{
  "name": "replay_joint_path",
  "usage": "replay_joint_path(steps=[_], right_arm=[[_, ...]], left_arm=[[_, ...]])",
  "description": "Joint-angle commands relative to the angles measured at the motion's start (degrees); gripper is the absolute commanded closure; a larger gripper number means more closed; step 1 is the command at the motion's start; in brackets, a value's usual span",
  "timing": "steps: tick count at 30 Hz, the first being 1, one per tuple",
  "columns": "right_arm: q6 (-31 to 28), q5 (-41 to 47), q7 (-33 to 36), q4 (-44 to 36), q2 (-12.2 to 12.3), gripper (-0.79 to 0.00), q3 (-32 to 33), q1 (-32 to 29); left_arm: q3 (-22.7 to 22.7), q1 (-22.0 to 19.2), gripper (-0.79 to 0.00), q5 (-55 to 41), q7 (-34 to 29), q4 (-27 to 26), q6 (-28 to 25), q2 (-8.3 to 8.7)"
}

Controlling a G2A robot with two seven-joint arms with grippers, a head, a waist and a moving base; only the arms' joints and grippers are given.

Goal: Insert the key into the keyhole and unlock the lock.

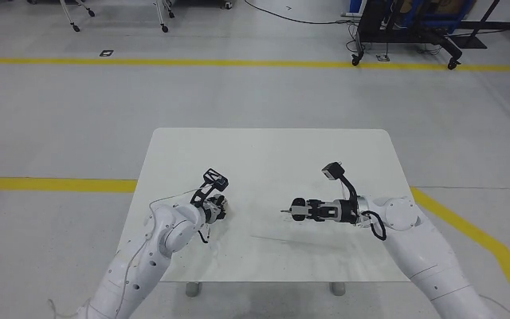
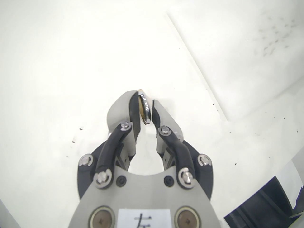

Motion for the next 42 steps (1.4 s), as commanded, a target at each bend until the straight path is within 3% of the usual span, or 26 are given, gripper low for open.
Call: replay_joint_path(steps=[1, 9, 16, 25, 30, 35, 37, 42], right_arm=[[0.0, 0.0, 0.0, 0.0, 0.0, 0.000, 0.0, 0.0], [0.0, 0.0, 0.0, 0.0, 0.0, 0.000, 0.0, 0.0], [0.0, 0.0, 0.0, 0.0, 0.0, 0.000, 0.0, 0.0], [0.0, 0.0, 0.0, 0.0, 0.0, 0.000, 0.0, 0.0], [-0.5, 0.6, -4.1, -0.5, -0.4, 0.000, -0.7, -0.6], [-1.0, 0.9, -7.7, 2.9, -1.3, 0.000, -2.8, 1.8], [-0.4, 0.3, -9.0, 4.2, -1.5, 0.000, -3.0, 2.9], [-0.3, 0.5, -9.5, 4.4, -1.5, 0.000, -2.9, 3.3]], left_arm=[[0.4, -0.4, 0.000, 0.3, -0.3, 0.2, 0.7, -0.17], [0.5, -1.1, 0.000, 1.2, -1.0, -0.4, 0.4, -0.38], [-2.5, 0.1, 0.000, -6.8, 1.4, -0.8, -1.0, -0.38], [-2.6, 0.1, 0.000, -6.9, 1.4, -0.9, -1.3, -0.36], [-7.6, 2.2, 0.000, -34.6, 4.2, 4.4, 0.7, -1.25], [-8.8, -1.3, 0.000, -56.7, 2.2, 13.1, -0.9, -2.57], [-7.5, -3.4, 0.000, -61.1, 1.0, 15.8, -1.1, -3.20], [-7.5, -3.4, 0.000, -61.1, 1.0, 15.8, -1.1, -3.20]])
